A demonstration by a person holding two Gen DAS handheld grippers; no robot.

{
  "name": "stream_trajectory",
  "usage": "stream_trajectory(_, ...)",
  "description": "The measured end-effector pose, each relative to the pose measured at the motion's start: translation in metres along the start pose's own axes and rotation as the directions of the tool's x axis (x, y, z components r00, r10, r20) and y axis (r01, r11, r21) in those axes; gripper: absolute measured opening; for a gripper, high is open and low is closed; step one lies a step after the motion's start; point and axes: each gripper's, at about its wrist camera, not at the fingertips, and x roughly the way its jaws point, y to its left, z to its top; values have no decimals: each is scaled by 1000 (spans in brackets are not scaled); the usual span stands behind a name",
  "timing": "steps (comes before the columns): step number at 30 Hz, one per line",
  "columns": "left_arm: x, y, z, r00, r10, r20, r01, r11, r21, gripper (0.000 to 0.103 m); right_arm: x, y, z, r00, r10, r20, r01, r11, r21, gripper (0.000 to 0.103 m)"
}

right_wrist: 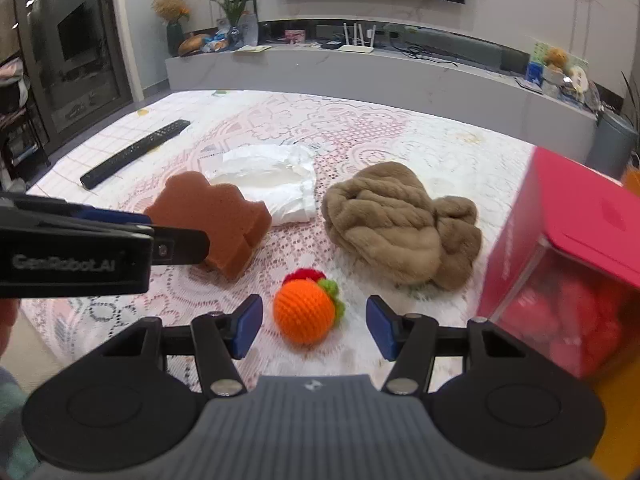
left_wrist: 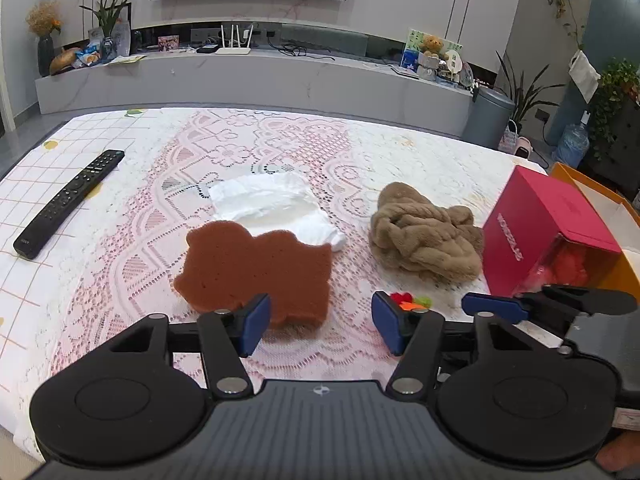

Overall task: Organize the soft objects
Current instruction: 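Move both tools back over the sponge and knitted ball on the bed, then grasp the orange knitted ball with the right tool while the left tool grasps the brown sponge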

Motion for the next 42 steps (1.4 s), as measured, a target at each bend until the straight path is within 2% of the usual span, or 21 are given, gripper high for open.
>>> stream_trajectory(3, 4, 8, 1, 1000, 18, 0, -18, 999, -36, 74, 14, 2, 4, 1000, 9, -8, -9, 1000, -7, 57)
stream_trajectory(6, 8, 16, 3, 998, 64, 4, -64, 996, -65, 78, 26, 3, 6, 999, 22, -24, -23, 1000, -10, 47)
stream_trajectory(9, 13, 20, 6, 995, 97, 9, -96, 994, -59, 80, 35, 4, 5, 999, 20, -30, -21, 1000, -20, 44)
stream_trajectory(13, 19, 30, 12, 990, 141, 18, -140, 989, -50, 80, 36, 2, 5, 999, 35, -19, -35, 999, -19, 43)
stream_trajectory(17, 29, 51, 24, 988, 156, -6, -156, 982, -107, 81, 36, 0, 3, 999, 44, -14, -44, 999, -16, 43)
stream_trajectory(19, 39, 58, 25, 989, 139, -45, -144, 983, -118, 79, 36, 1, 3, 999, 45, -11, -45, 999, -19, 43)
stream_trajectory(22, 47, 68, 22, 992, 82, -95, -100, 974, -202, 76, 36, 0, 3, 999, 49, -9, -49, 999, -14, 43)
stream_trajectory(23, 46, 69, 21, 992, 80, -93, -98, 973, -210, 73, 36, -1, 2, 999, 50, -9, -50, 999, -10, 43)
stream_trajectory(24, 44, 69, 21, 993, 79, -87, -96, 973, -209, 64, 36, -1, 2, 999, 52, -9, -52, 999, -5, 43)
stream_trajectory(25, 41, 68, 21, 993, 77, -86, -93, 973, -212, 60, 36, -2, 2, 998, 54, -10, -54, 999, -2, 43)
stream_trajectory(36, -9, 34, 9, 988, -73, -133, 51, 985, -163, 57, 25, -4, 0, 998, 67, -12, -67, 997, 27, 42)
stream_trajectory(39, -24, 23, 4, 982, -115, -150, 94, 985, -142, 57, 18, -2, 0, 998, 68, -3, -68, 997, 26, 42)
stream_trajectory(42, -29, 14, -3, 963, -181, -197, 155, 977, -144, 56, 11, 0, -3, 997, 72, -3, -72, 997, 25, 42)
